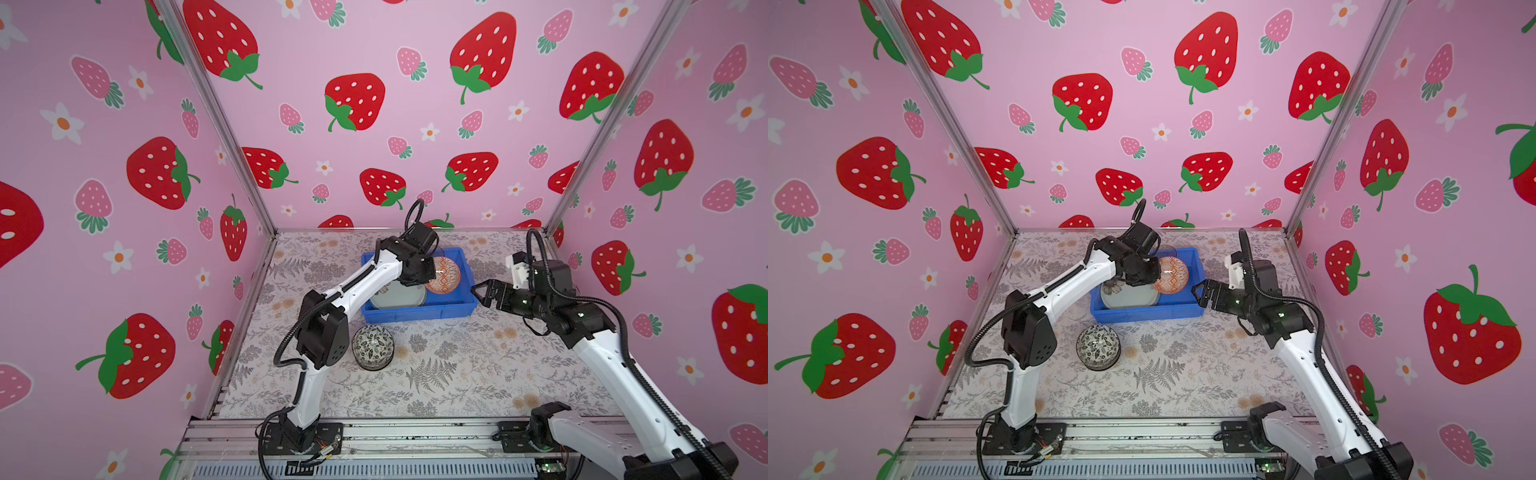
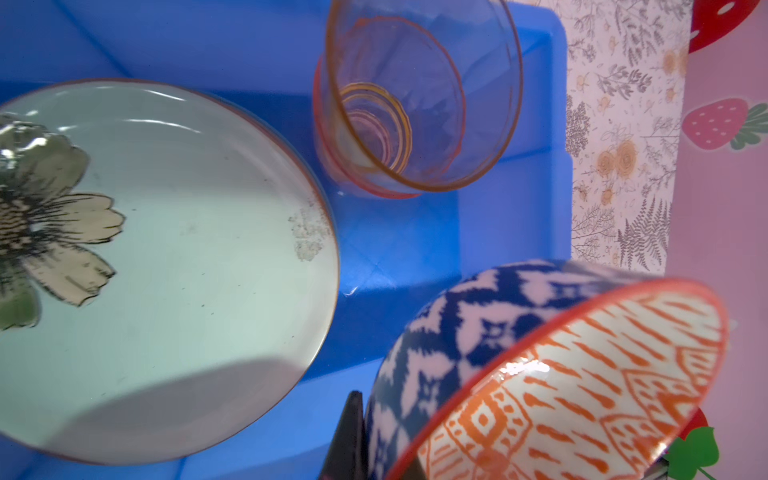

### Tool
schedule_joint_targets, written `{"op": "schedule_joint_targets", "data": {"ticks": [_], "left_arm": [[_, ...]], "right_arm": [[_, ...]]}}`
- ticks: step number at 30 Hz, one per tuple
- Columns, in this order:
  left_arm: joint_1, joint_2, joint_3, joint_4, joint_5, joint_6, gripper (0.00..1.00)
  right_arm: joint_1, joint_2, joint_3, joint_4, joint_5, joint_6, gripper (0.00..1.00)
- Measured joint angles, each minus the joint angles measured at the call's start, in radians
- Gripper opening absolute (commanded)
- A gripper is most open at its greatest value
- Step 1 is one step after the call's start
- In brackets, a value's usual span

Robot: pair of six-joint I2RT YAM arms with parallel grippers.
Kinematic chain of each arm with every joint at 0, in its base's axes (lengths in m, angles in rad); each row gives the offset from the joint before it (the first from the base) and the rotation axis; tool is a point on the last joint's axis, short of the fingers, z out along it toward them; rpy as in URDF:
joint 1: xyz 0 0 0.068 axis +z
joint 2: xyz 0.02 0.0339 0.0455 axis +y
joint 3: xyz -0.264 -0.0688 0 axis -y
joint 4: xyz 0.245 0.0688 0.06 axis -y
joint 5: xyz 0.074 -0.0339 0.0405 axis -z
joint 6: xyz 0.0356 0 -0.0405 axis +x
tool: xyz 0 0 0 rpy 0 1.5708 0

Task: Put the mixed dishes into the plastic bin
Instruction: 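Lower the orange bowl into the blue bin and open the left gripper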

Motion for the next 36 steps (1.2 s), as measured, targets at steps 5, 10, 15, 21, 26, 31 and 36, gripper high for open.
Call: {"op": "schedule_joint_targets", "data": {"ticks": [5,10,15,21,26,31,36], "left_arm": [[-0.008,0.078,0.072,-0.003,0.023,0.003,0.00],[-0.009,0.128,0.101,-0.023,0.027,0.008,0.00],[-0.011,0.154,0.103,-0.043,0.027,0.016,0.00],[-0.011,0.179,0.125,-0.060,0.030,0.026,0.00],[-0.011,0.212,0.130,-0.060,0.048,0.030,0.00],[-0.012,0.231,0.130,-0.060,0.056,0.030,0.00],[-0.013,0.231,0.142,-0.060,0.064,0.030,0.10]], "right_arm": [[-0.041,-0.001,-0.018,-0.014,-0.031,-0.022,0.99],[-0.075,0.000,-0.040,-0.018,-0.058,-0.041,0.99],[-0.094,0.002,-0.064,-0.016,-0.083,-0.050,0.99],[-0.104,0.011,-0.088,-0.007,-0.107,-0.057,0.99],[-0.109,0.020,-0.097,0.007,-0.120,-0.066,0.99],[-0.114,0.024,-0.108,0.014,-0.125,-0.069,0.99],[-0.119,0.034,-0.115,0.021,-0.129,-0.070,0.99]]}}
